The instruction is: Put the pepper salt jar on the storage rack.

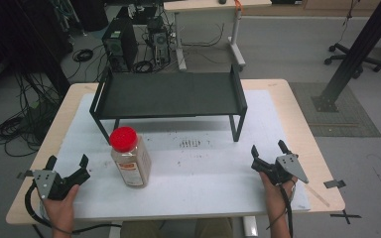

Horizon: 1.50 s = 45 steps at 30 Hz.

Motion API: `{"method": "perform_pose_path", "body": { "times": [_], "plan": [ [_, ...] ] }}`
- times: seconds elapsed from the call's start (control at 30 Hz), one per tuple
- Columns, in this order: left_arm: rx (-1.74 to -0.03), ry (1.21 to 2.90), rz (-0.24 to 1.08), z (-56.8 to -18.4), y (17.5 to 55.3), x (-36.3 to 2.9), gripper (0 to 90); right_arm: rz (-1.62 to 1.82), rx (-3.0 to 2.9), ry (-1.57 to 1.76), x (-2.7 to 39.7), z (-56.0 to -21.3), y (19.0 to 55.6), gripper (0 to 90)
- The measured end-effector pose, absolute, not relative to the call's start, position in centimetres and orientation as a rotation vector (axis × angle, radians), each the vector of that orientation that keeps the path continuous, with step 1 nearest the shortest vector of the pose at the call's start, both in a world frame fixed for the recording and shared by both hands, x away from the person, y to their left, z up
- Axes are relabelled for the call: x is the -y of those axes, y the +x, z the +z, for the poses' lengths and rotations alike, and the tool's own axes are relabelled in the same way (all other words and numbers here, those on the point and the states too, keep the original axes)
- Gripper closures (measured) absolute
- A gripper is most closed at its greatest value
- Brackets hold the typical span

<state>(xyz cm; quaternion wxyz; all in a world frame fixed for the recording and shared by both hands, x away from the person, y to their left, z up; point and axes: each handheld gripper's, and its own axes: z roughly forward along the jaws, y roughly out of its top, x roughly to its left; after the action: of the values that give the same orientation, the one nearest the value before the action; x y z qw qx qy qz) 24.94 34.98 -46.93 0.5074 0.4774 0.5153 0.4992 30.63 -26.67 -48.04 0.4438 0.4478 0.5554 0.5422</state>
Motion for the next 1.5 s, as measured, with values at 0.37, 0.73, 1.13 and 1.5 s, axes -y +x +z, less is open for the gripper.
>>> {"method": "perform_pose_path", "body": {
  "times": [0.37,0.73,1.13,1.5],
  "plan": [
    [-1.201,1.165,1.224,-45.2,24.5,-34.9,0.2,1.345,-1.376,1.106,26.7,-48.1,30.6,5.5],
    [-1.2,1.167,1.201,-44.2,24.1,-34.5,0.2,1.346,-1.377,1.102,26.7,-48.1,30.6,5.4],
    [-1.18,1.17,1.146,-42.1,22.4,-33.7,0.2,1.345,-1.382,1.096,26.6,-48.1,30.6,5.6],
    [-1.128,1.184,1.096,-40.4,20.9,-31.9,0.3,1.349,-1.383,1.093,26.6,-48.1,30.6,5.9]
  ]
}}
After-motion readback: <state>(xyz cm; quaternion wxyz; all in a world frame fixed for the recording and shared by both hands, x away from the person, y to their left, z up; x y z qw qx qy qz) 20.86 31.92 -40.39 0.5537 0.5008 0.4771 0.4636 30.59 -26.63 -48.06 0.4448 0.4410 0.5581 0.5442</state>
